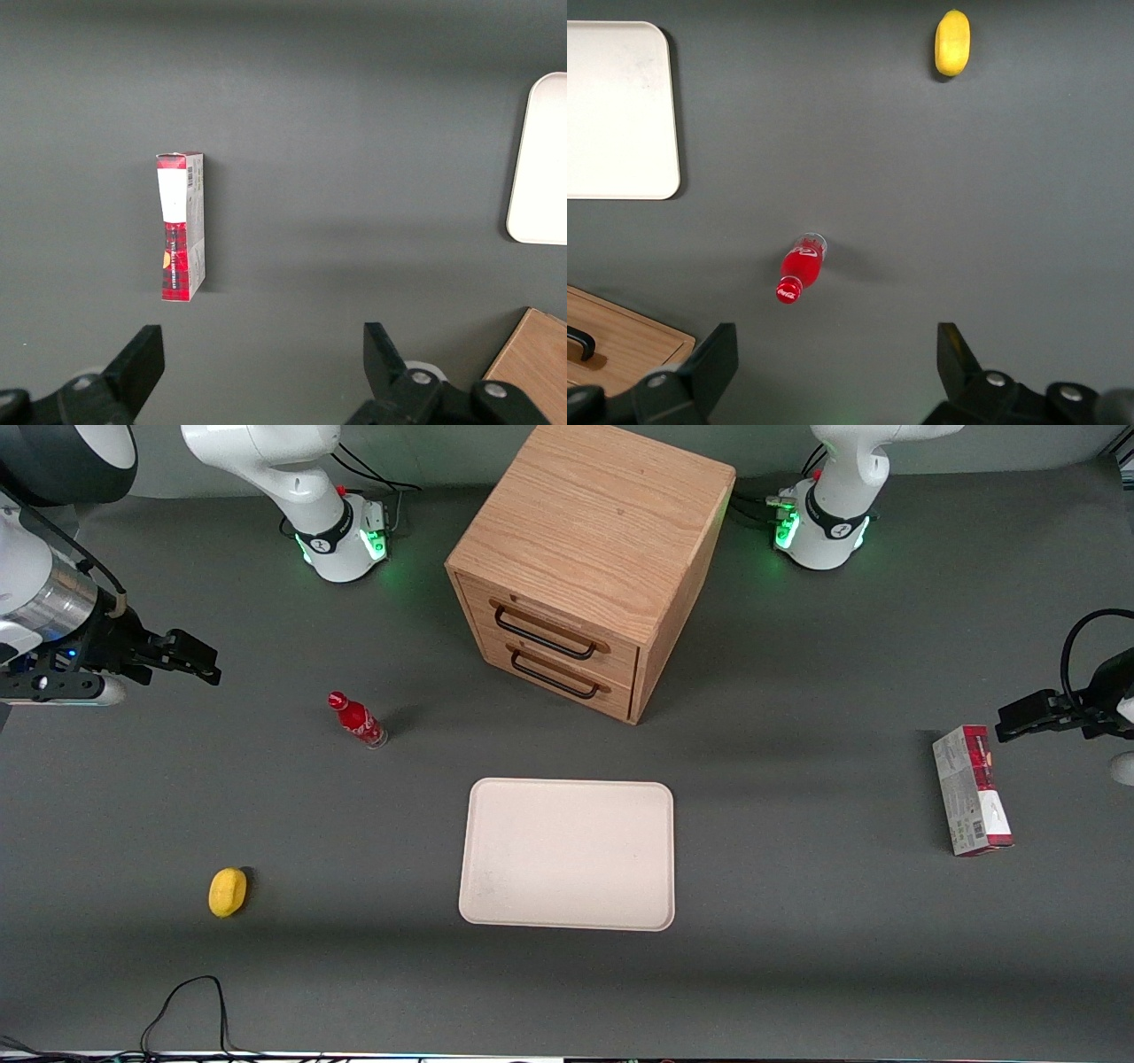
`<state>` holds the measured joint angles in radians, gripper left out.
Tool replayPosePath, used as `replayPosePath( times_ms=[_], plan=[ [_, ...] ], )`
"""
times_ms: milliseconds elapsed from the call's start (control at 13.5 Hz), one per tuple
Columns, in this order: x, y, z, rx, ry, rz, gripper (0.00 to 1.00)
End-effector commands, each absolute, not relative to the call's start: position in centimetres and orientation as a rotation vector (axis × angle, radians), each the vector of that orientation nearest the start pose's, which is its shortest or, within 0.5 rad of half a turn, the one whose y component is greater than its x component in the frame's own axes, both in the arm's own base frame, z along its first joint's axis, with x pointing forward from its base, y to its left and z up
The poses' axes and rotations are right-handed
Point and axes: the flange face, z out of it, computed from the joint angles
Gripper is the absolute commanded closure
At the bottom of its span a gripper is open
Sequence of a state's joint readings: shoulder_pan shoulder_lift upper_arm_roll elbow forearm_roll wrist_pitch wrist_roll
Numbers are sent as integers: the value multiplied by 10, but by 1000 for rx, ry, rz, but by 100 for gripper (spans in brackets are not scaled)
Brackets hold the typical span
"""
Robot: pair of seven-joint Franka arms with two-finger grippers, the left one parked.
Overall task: Open upper drawer
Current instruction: 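Move the right gripper toward the upper drawer's black handle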
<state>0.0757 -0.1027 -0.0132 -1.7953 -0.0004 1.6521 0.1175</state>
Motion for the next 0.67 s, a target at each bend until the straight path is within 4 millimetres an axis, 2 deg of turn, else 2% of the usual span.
replayPosePath(
  times_ms=[0,148,296,444,593],
  plan=[
    [527,36,584,-3151,119,64,0],
    [529,36,583,-3151,117,64,0],
    [543,40,584,-3145,113,55,0],
    [550,58,587,-3092,87,50,0],
    [559,97,586,-3067,-9,51,0]
  ],
)
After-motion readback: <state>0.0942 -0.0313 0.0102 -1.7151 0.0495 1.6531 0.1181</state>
